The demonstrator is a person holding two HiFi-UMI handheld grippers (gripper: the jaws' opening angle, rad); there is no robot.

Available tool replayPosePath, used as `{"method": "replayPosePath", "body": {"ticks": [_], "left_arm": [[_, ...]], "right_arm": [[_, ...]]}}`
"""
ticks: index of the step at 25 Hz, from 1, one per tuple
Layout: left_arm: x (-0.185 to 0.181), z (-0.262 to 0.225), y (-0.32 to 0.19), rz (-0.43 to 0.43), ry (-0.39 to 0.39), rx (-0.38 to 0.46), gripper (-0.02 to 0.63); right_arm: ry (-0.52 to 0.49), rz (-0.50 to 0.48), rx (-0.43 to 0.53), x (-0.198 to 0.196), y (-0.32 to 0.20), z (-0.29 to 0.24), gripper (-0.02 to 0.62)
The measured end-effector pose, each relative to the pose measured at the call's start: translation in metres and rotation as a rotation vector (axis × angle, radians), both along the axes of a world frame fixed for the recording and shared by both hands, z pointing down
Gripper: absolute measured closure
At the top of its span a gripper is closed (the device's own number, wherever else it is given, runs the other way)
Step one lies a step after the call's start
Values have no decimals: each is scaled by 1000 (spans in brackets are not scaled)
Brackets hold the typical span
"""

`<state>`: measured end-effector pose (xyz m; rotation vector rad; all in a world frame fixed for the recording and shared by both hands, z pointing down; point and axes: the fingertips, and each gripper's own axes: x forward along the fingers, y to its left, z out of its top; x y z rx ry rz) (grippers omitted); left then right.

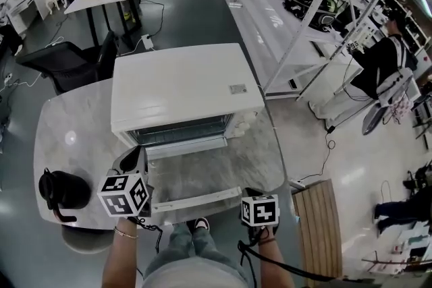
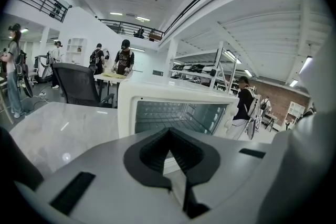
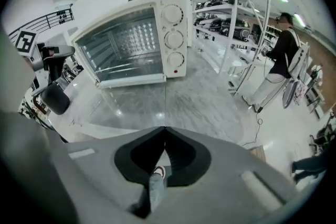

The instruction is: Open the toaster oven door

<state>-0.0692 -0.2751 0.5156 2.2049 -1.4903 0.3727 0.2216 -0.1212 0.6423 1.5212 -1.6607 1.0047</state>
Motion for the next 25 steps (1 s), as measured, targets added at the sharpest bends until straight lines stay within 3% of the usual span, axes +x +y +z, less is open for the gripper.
{"method": "replayPosePath", "body": {"ticks": [15, 25], "left_arm": [[-19, -103, -10, -64, 80, 217, 601], [-35, -149, -10, -122, 62, 352, 601]], "right_arm": [[32, -115, 473, -20, -102, -171, 589], [37, -157, 845, -52, -140, -265, 589]]}}
